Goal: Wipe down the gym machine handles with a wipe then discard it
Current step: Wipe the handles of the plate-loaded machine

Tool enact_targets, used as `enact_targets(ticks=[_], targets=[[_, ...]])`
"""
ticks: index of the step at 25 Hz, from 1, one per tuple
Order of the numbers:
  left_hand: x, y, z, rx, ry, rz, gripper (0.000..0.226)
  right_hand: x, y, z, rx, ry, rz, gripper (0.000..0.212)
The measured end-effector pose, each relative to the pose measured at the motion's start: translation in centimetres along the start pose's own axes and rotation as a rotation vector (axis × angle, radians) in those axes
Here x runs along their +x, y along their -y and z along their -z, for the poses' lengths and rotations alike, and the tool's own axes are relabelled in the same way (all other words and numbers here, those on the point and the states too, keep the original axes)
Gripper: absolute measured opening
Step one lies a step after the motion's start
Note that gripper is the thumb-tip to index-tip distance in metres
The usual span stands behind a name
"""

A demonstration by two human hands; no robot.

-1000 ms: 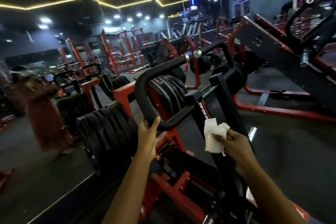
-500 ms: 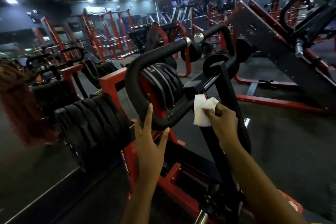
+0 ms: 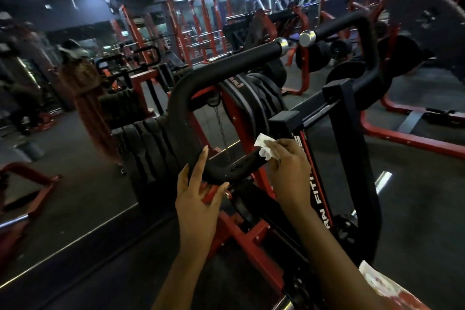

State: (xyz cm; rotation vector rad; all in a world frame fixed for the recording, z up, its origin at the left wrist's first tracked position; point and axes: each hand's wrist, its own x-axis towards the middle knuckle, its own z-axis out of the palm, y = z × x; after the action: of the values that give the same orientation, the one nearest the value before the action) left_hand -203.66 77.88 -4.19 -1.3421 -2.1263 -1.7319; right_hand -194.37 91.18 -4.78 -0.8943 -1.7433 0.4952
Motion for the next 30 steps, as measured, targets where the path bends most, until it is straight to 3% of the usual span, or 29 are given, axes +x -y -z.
enact_targets(ticks=[5,8,10,13,16,19,21,24,30], targets=[[-0.7,0.0,-0.7,-0.036,-0.087,0.013,0.097,-3.4,2.7,0.0,0.132,0.197,0.056,0.035],[-0.7,0.1,-0.7,-0.048,-0.081,0.002,0.096,-1.5,1.9,1.5,0.223,0.052,-0.067,0.029],[-0.5,0.3,-0.6,-0.046,-0.071,-0.009,0.096,0.6,0.4,1.9,0.145,-0.033,-0.157,0.027],[-0.5,0.5,-0.6,-0.064,-0.078,-0.011,0.096,0.4,0.3,0.5,0.066,-0.011,-0.175,0.029],[-0.4,0.6,-0.6,-0.070,-0.091,-0.039,0.097,-2.7,2.8,-1.0,0.192,0.021,-0.217,0.025],[-0.2,1.0,-0.5,-0.064,-0.096,-0.058,0.098,-5.7,4.9,-0.5,0.268,0.141,-0.091,0.026],[-0.2,1.0,-0.4,-0.063,-0.094,-0.068,0.098,-4.3,3.6,0.3,0.286,0.031,-0.100,0.025],[-0.2,1.0,-0.5,-0.070,-0.091,-0.079,0.097,0.0,0.7,1.1,0.188,-0.102,-0.277,0.023],[-0.1,1.3,-0.4,-0.084,-0.095,-0.094,0.097,-2.8,3.5,0.0,-0.071,0.194,0.004,0.029]])
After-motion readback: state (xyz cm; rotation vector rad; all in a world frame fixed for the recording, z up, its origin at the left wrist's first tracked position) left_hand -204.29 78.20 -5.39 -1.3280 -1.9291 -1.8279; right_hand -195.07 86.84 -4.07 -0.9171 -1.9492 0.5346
